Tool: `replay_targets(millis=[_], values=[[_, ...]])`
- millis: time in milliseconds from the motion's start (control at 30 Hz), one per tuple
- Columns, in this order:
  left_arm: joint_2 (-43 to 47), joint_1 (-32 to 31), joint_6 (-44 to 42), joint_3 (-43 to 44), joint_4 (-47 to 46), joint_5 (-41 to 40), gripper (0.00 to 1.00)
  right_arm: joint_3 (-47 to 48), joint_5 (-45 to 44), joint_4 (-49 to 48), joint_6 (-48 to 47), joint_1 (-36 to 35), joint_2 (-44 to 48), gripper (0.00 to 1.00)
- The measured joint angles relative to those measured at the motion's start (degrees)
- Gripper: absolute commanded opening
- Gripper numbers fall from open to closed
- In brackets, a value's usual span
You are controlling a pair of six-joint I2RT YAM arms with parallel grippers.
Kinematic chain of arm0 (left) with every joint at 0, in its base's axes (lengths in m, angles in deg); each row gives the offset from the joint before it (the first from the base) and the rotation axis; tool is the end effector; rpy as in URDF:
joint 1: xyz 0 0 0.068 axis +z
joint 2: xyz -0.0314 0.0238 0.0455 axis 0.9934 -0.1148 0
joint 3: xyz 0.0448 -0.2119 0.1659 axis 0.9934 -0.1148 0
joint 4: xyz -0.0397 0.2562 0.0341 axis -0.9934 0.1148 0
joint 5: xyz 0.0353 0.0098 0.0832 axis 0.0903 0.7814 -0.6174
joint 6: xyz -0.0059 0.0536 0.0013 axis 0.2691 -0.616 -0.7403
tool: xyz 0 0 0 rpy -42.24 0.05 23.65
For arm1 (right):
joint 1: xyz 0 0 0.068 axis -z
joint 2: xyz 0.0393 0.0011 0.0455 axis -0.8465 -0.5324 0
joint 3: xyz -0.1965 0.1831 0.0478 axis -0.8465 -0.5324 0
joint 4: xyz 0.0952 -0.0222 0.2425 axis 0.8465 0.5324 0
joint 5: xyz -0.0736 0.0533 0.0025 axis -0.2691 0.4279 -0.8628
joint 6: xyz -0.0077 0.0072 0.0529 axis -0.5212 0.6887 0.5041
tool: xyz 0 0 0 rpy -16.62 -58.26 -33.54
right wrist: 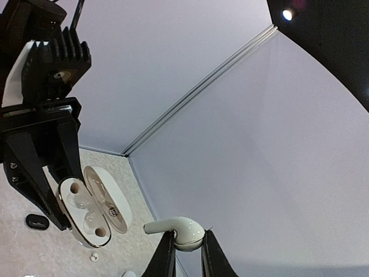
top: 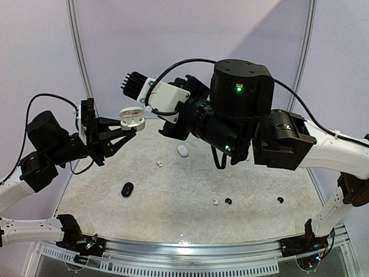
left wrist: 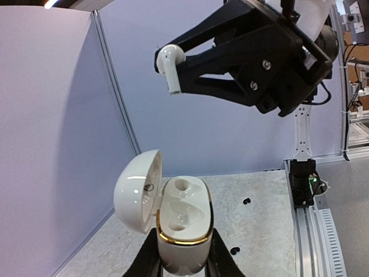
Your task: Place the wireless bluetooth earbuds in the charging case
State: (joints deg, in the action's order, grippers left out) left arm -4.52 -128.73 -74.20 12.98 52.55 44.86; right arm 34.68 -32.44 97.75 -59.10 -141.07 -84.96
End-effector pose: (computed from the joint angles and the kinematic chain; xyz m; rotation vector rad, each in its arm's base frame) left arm 0.1129 -0.1356 0.3799 0.9825 1.1399 -0.8477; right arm 0.0659 0.3731 0.4807 -1.1149 1.0744 0.0125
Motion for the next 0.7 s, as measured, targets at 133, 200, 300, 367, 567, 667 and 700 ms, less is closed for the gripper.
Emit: replay_targets(millis=[133, 200, 300, 367, 567, 667, 700], values=[[0.0, 0.0, -1.4, 0.0, 0.0, 0.0, 0.0, 0.0, 2.1, 0.6, 0.5, 0.0, 0.0, 0.0], [0.0, 0.0, -2.4, -0.2, -0.2, -0.5, 0.0, 0.0, 3.1, 0.6, 1.0, 0.0, 0.0, 0.0], [0.0, 0.0, -3.1, -0.8, -0.6, -1.7, 0.0, 0.0, 4.6, 0.7, 1.6, 0.0, 0.0, 0.0], [-0.1, 0.0, -2.7, -0.9, -0.9, -2.2, 0.0, 0.5, 5.4, 1.1, 2.0, 0.0, -0.2, 0.0], [-0.5, 0.0, 1.7, -0.9, -1.7, -3.3, 0.0, 7.1, 5.1, 2.7, 2.3, 0.0, -5.0, 0.0], [-0.6, 0.0, 3.0, -0.9, -1.7, -3.8, 0.0, 8.0, 4.1, 3.5, 2.1, 0.0, -7.2, 0.0], [-0.6, 0.0, 3.3, -0.9, -1.7, -4.0, 0.0, 8.0, 3.8, 4.0, 1.9, 0.0, -7.8, 0.0]])
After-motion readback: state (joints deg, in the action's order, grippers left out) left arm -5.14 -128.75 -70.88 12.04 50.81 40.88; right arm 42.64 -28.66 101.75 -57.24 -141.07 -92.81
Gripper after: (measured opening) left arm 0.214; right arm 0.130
